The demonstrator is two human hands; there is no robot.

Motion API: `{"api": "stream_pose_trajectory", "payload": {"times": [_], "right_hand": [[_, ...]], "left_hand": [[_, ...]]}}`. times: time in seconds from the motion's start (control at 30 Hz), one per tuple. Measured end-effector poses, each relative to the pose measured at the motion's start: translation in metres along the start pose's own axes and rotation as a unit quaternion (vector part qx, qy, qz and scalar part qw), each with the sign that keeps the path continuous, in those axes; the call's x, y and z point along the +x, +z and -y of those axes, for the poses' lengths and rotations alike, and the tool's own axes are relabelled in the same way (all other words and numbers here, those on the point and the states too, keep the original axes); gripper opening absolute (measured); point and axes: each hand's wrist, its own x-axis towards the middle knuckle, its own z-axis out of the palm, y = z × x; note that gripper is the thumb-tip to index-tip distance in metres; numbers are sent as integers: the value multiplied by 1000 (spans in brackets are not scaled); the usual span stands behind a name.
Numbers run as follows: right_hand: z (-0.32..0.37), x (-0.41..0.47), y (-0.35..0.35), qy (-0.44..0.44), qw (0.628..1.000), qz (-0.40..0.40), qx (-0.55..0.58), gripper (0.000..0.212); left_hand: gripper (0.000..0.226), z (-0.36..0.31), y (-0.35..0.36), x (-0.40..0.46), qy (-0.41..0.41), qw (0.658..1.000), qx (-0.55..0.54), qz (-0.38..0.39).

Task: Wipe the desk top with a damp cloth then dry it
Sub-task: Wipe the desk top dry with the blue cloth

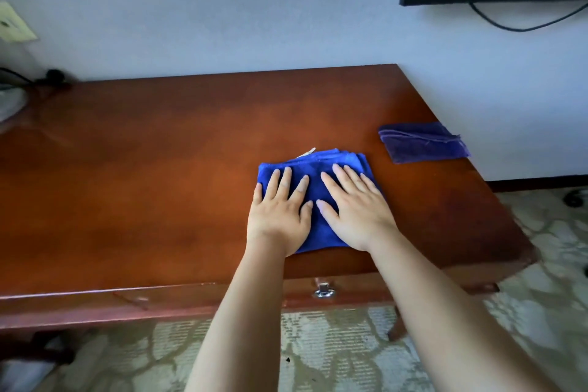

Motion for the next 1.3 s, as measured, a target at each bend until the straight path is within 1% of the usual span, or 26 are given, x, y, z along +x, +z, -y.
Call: {"api": "stream_pose_trajectory", "payload": {"times": [0.17, 0.3, 0.47, 0.67, 0.8, 0.97, 1.1, 1.17, 1.23, 1.3], "right_hand": [[-5, -21, 2, -4, 1000, -11, 16, 62], [-9, -14, 4, -13, 1000, -22, 15, 63], [-19, 19, 2, -2, 999, -32, 13, 63], [-38, 79, -1, 12, 999, -39, 9, 62], [-46, 95, -1, 20, 999, -40, 7, 61], [-46, 89, 0, 17, 999, -33, 14, 61], [-43, 57, 0, 5, 1000, -23, 17, 62], [-41, 37, -1, 5, 1000, -20, 20, 69], [-41, 15, -2, 3, 1000, -16, 19, 88], [-44, -4, -1, 4, 1000, -12, 18, 94]], "left_hand": [[53, -12, 4, -18, -4, 1000, 1, -4], [54, -11, 2, -8, -2, 1000, 8, -4], [54, -8, -2, 31, 13, 1000, 7, -4], [54, -2, -7, 98, 28, 1000, 14, -1], [54, -2, -9, 120, 34, 999, 18, -1], [54, -5, -7, 107, 24, 1000, 17, -4], [54, -16, -4, 71, 11, 1000, 13, 0], [54, -24, -2, 52, 5, 1000, 14, 3], [54, -33, 0, 32, 4, 1000, 14, 5], [54, -43, 3, 15, 3, 1000, 12, 4]]}}
